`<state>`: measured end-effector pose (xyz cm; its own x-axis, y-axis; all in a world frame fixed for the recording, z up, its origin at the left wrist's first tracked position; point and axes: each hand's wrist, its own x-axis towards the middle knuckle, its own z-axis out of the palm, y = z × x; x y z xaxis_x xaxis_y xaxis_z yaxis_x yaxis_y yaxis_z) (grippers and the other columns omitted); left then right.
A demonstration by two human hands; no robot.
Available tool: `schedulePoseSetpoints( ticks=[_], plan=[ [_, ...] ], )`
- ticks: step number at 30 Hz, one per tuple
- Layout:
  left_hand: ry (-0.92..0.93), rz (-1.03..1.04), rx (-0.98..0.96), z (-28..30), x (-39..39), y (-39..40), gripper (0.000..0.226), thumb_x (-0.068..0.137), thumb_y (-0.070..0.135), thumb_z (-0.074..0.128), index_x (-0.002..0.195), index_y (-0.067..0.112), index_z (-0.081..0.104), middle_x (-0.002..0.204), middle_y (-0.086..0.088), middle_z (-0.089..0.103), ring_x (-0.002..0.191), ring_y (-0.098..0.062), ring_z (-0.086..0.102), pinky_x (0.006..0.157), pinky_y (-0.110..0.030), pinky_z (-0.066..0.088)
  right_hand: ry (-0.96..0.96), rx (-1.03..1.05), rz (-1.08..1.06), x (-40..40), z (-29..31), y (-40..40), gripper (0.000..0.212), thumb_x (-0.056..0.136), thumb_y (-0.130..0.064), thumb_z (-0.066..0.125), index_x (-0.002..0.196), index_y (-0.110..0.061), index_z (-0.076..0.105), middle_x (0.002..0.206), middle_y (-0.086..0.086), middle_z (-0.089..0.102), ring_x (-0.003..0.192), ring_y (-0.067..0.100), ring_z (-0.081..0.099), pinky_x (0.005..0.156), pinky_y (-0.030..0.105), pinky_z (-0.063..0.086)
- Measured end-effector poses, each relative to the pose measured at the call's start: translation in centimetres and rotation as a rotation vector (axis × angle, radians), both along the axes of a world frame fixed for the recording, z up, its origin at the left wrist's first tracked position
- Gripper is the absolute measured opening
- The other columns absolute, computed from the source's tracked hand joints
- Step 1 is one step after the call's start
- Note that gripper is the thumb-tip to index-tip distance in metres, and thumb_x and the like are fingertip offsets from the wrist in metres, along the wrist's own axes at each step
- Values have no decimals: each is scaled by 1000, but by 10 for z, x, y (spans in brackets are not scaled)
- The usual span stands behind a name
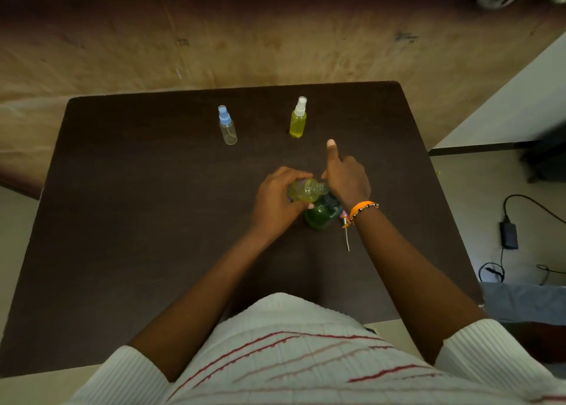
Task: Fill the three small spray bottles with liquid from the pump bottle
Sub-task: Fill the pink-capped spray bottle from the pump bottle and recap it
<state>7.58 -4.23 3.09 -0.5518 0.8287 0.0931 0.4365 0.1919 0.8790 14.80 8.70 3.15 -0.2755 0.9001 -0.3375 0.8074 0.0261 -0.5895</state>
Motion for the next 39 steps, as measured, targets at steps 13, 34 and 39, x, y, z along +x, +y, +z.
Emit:
schedulePoseSetpoints(
  ticks=[13, 34, 39],
  plan=[
    [11, 9, -4, -2, 2, 0, 51, 57, 8, 82, 106, 14, 67, 99, 3, 61, 94, -17, 60, 83, -33, 50, 18, 37, -23, 1, 1, -4, 76, 96, -64, 20, 100, -5, 69, 111, 13, 67, 101, 32, 60, 82, 38, 40],
    [-9, 11, -10, 1, 6, 0, 52, 57, 5, 82, 106, 12, 67, 100, 0, 61, 92, -11, 57, 77, -9, 40, 55, -74, -1, 1, -8, 3, 77, 90, -67, 26, 105, -6, 69, 112, 15, 67, 103, 33, 60, 88, 40, 45],
    [-6, -4, -9, 1, 5, 0, 52, 57, 4, 81, 106, 11, 67, 97, 5, 58, 91, -9, 56, 76, -5, 39, 76, -65, -70, 3, -12, 0, 69, 92, -63, 32, 104, -6, 69, 109, 12, 68, 99, 30, 61, 80, 36, 42]
  ],
)
